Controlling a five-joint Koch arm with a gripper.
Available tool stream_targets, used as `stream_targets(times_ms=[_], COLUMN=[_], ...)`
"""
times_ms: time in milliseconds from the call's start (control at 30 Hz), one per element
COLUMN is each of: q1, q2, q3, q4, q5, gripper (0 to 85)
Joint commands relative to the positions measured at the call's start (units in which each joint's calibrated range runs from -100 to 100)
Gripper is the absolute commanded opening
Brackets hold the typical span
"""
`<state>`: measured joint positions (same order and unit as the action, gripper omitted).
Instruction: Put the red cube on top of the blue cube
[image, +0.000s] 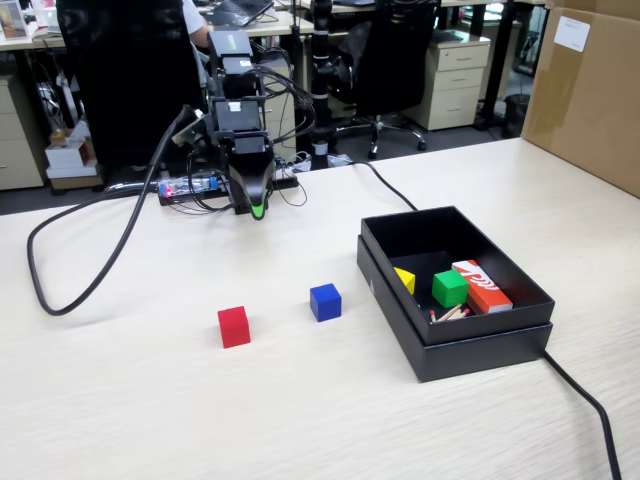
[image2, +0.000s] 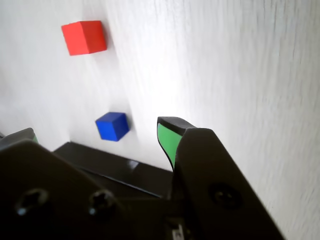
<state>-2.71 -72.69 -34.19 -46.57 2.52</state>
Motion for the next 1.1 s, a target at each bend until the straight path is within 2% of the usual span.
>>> stream_targets(times_ms=[0,100,367,767,1067], q1=[-0.6,-1.5,-3.6,-4.7,-5.2], q2=[10.8,18.4,37.6,56.1,67.6], q3=[11.4,18.2,35.1,40.9,48.9], q4=[-4.3,-4.3,-4.3,-4.3,-4.3], q5=[-0.5,-1.2,-1.9,-4.9,-4.9], gripper=[47.1,44.5,45.1,46.7,46.7])
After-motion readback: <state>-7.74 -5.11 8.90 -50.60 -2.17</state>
